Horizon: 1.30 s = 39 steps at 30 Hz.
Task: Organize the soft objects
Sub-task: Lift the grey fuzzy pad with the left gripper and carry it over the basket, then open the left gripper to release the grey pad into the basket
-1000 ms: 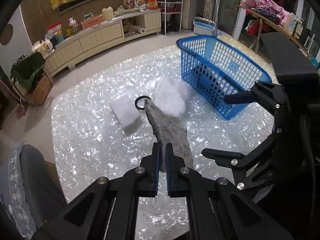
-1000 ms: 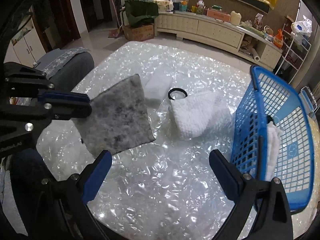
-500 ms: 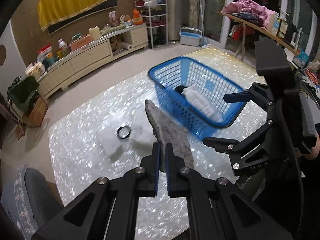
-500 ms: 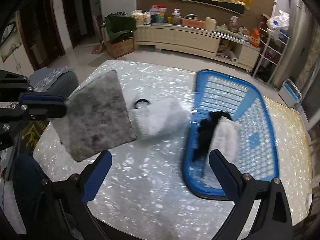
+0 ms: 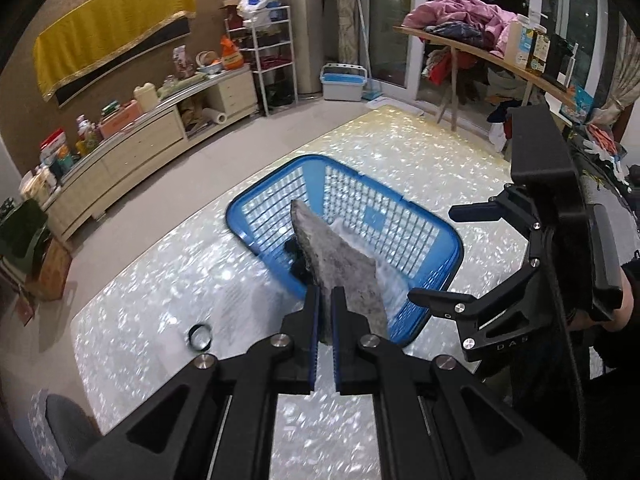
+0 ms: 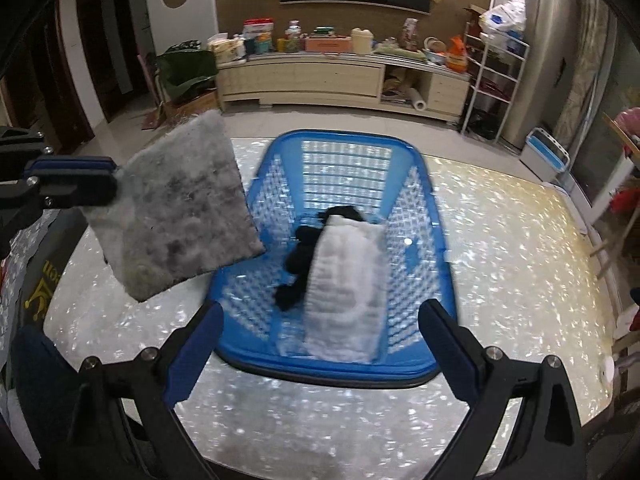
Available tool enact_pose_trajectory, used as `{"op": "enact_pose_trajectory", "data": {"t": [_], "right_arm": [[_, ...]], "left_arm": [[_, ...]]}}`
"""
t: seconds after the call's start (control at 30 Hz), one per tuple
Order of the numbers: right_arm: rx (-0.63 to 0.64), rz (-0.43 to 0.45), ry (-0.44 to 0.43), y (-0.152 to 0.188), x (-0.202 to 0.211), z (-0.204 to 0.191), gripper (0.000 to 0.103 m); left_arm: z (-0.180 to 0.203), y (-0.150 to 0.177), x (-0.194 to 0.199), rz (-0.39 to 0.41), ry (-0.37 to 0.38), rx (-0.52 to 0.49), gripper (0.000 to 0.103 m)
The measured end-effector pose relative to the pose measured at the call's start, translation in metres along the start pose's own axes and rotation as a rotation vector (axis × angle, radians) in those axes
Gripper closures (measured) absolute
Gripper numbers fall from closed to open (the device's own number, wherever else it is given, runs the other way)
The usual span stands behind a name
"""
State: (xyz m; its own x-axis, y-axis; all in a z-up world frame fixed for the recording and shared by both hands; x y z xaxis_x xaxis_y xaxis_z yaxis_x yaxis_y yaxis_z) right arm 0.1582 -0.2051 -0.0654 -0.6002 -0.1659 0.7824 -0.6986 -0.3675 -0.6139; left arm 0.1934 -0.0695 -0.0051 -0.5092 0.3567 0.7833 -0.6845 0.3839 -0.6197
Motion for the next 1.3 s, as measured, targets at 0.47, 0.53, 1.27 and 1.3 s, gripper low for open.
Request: {"op": "enact_pose_trajectory", "data": {"t": [0.47, 0.53, 1.27, 1.3], "right_arm": [[-0.068, -0.032, 0.038, 0.007, -0.018, 0.055, 0.005], [-0.08, -0.04, 0.039, 0.007, -0.024, 0.062, 0.005], [-0.129, -0.078, -0.002, 0.015, -0.043, 0.074, 0.005], [-0.129, -0.077, -0.003, 0.015, -0.042, 0.074, 0.005]], "left_arm": [[0.034, -0.038, -0.073, -0.052, 0.092, -0.061, 0.099], [0.033, -0.042, -0.082, -0.06, 0.101, -0.058, 0.099], [0.008, -0.036, -0.165, -0.157, -0.001, -0.065, 0.04], [0.008, -0.037, -0.163, -0.154, -0.001, -0.068, 0.036]]}}
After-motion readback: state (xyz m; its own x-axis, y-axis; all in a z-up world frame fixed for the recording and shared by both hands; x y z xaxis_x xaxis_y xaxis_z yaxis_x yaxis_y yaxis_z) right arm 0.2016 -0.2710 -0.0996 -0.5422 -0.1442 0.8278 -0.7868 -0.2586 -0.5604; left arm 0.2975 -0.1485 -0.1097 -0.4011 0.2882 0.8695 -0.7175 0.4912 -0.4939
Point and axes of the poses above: each gripper's, at about its wrist camera, not at the fingertips, and x roughly against the way its jaws point, z to its right, y to its underside, the point moved 2 cm from there along -x, roughly the way its jaws point, and after that the axes turned 9 degrees about x, right-handed, at the moved point
